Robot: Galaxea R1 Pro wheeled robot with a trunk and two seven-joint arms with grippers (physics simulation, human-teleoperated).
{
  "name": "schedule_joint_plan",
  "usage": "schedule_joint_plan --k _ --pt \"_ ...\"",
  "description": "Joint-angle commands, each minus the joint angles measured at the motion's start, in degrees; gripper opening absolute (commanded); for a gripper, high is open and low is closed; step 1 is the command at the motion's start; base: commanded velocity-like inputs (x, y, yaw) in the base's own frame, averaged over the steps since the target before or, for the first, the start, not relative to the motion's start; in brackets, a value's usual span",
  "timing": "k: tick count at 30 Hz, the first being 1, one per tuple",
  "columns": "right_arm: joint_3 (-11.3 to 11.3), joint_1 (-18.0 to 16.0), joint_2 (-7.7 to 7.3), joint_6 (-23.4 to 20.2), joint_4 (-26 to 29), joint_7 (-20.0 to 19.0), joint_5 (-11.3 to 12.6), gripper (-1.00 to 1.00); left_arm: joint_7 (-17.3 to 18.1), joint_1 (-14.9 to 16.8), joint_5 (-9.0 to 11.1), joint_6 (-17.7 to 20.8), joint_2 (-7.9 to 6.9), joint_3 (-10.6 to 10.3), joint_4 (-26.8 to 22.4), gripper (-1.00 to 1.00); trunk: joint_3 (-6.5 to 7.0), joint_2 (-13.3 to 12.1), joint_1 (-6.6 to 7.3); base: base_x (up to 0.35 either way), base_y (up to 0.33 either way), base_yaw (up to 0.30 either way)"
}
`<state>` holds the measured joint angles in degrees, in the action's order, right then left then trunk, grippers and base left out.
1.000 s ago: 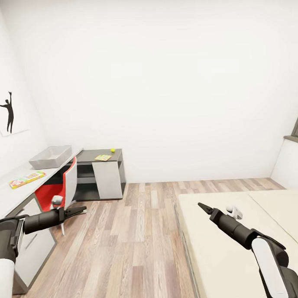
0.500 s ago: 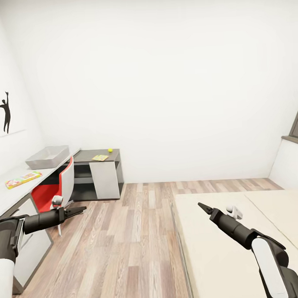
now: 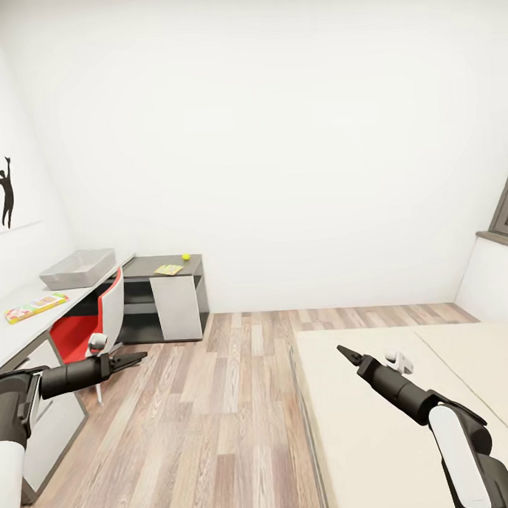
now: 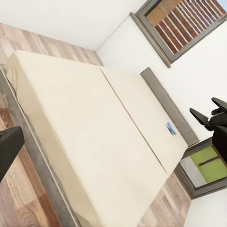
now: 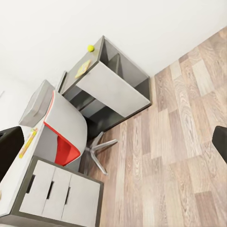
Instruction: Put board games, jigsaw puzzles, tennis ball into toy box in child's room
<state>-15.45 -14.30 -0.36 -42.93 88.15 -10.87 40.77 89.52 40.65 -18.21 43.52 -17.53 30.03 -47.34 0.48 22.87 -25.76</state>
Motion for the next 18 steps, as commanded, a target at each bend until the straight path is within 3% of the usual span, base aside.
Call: schedule_joint_plan --k 1,18 --pt "-0.1 0.0 0.01 -0.3 0.0 -0.3 -0.2 1.0 0.5 0.0 -0.6 0.6 0.04 0.2 0.0 1.0 -0.02 0.0 -0.02 0.0 0.0 -0.004" --pt "-0.1 0.0 0.01 -0.3 0.0 -0.3 -0.2 1.0 0.5 0.0 -0.6 0.6 0.04 0.2 0.0 1.0 -0.02 0.0 -0.02 -0.018 0.0 0.0"
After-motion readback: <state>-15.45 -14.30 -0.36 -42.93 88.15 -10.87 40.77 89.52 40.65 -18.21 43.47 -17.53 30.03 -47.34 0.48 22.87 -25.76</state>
